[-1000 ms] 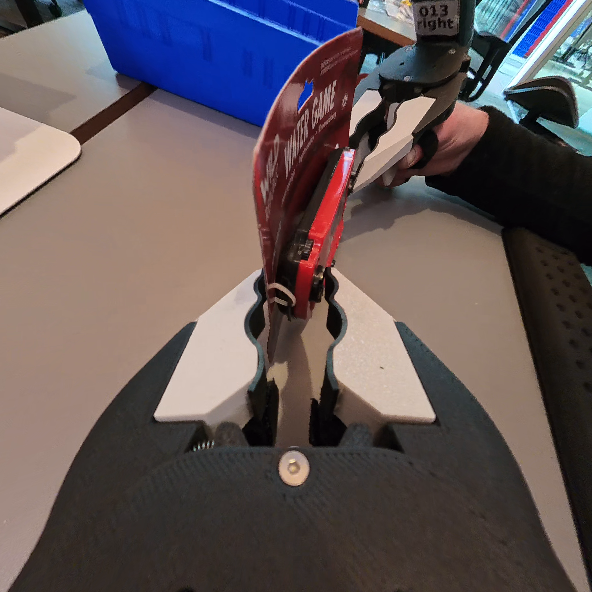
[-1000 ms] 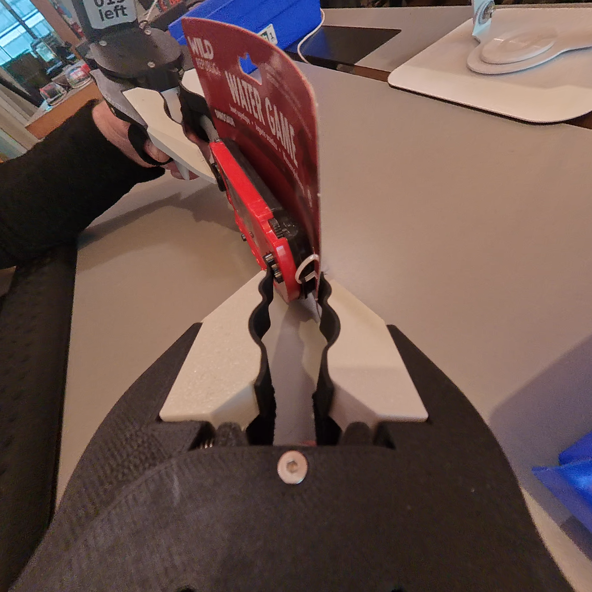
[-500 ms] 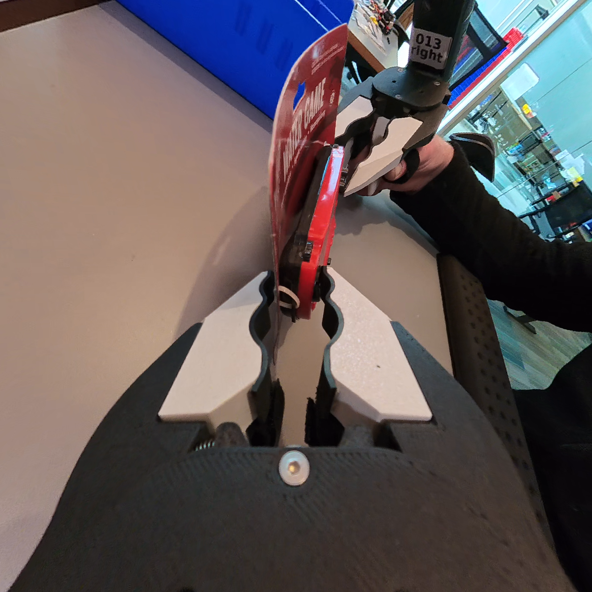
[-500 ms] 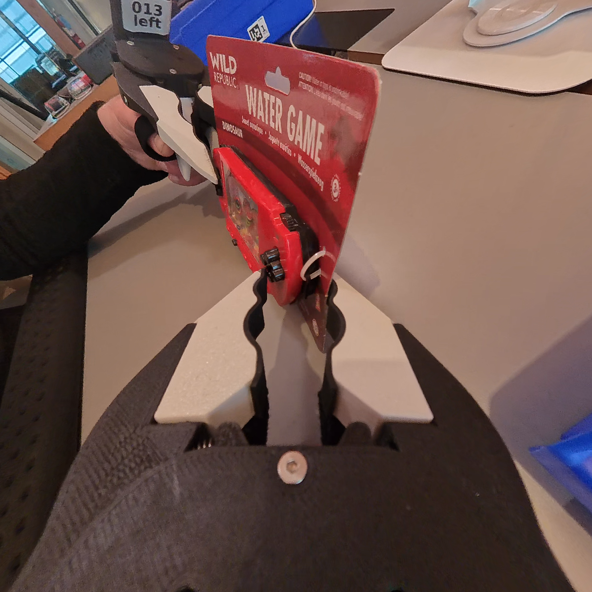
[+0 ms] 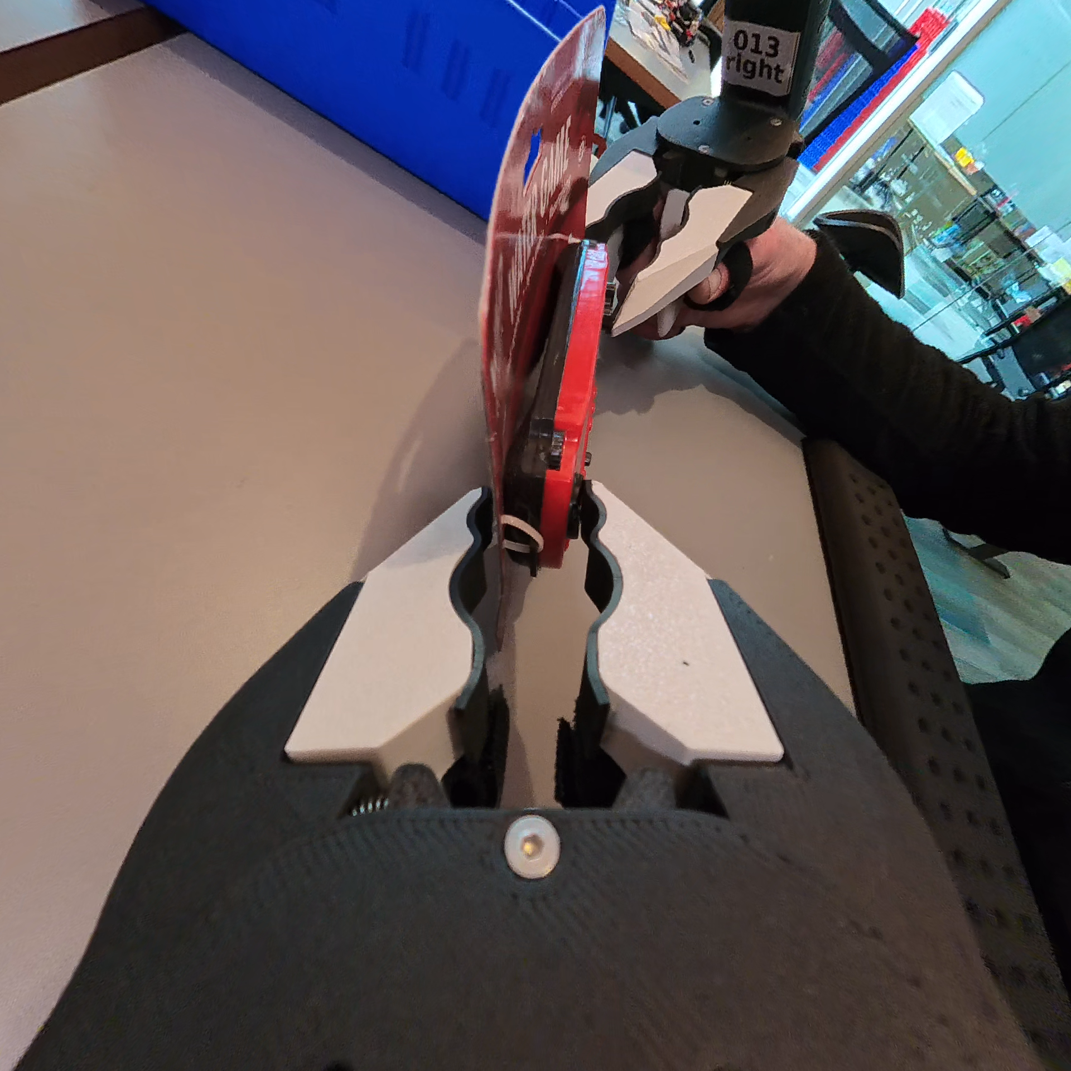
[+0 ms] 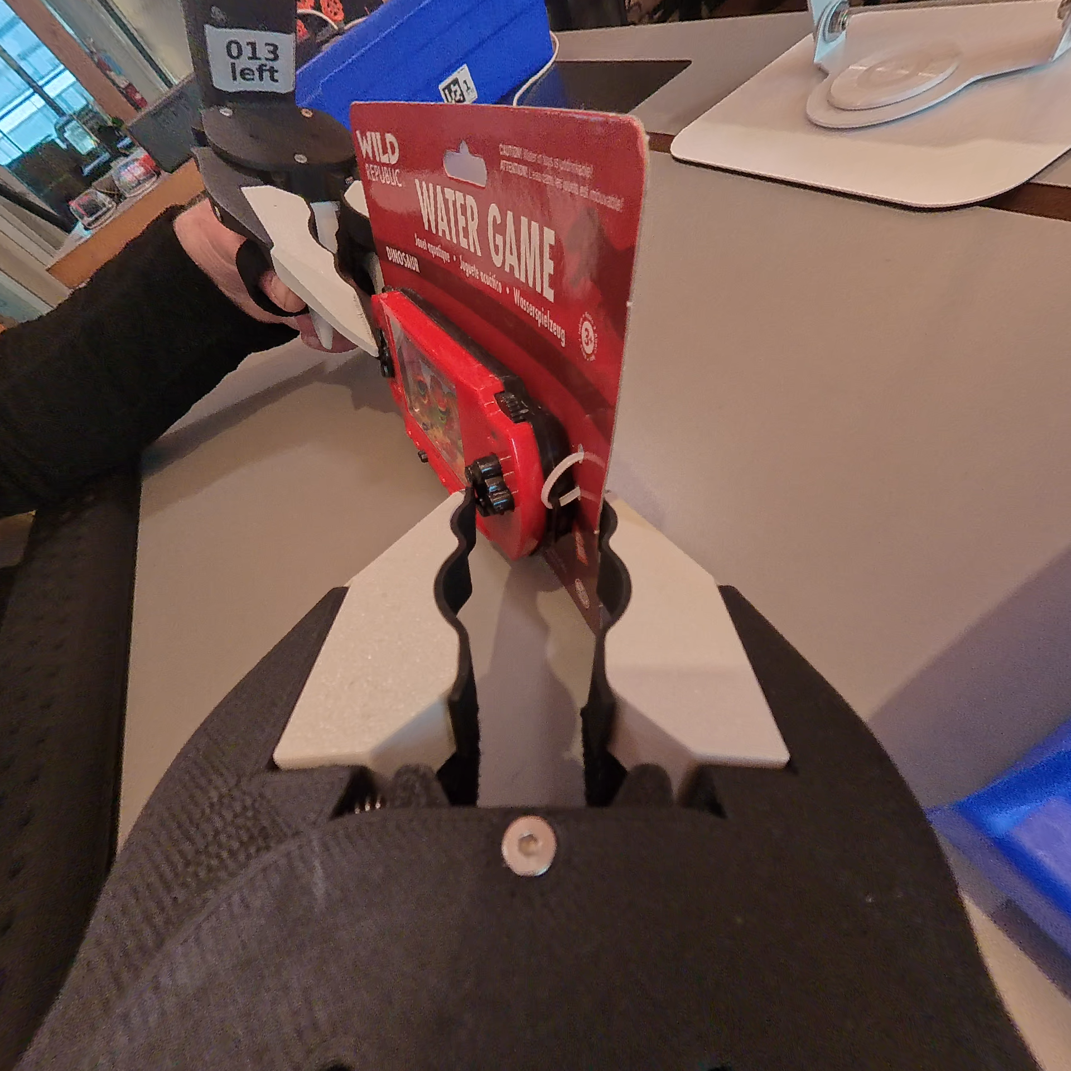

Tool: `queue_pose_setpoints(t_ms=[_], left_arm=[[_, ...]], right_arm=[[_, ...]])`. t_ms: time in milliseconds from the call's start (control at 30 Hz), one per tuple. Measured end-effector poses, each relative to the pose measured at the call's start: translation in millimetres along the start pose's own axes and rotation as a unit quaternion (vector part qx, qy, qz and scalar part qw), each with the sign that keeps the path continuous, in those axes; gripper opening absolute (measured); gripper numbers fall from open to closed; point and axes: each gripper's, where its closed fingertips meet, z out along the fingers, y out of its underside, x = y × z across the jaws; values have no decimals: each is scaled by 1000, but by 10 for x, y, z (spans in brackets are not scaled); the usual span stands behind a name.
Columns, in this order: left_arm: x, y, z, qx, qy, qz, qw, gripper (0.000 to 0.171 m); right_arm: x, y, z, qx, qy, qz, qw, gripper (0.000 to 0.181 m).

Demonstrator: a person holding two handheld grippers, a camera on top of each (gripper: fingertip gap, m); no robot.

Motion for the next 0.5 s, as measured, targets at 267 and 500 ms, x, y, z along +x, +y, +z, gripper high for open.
queue_pose_setpoints(t_ms=[267, 500], left_arm=[[8, 2, 4, 2, 1, 11, 1000, 28], [22, 3, 10, -1, -4, 24, 1000, 28]], right_arm=[[-13, -22, -21, 14, -18, 16, 1000, 39], [-26, -55, -44, 30, -36, 39, 998, 36]])
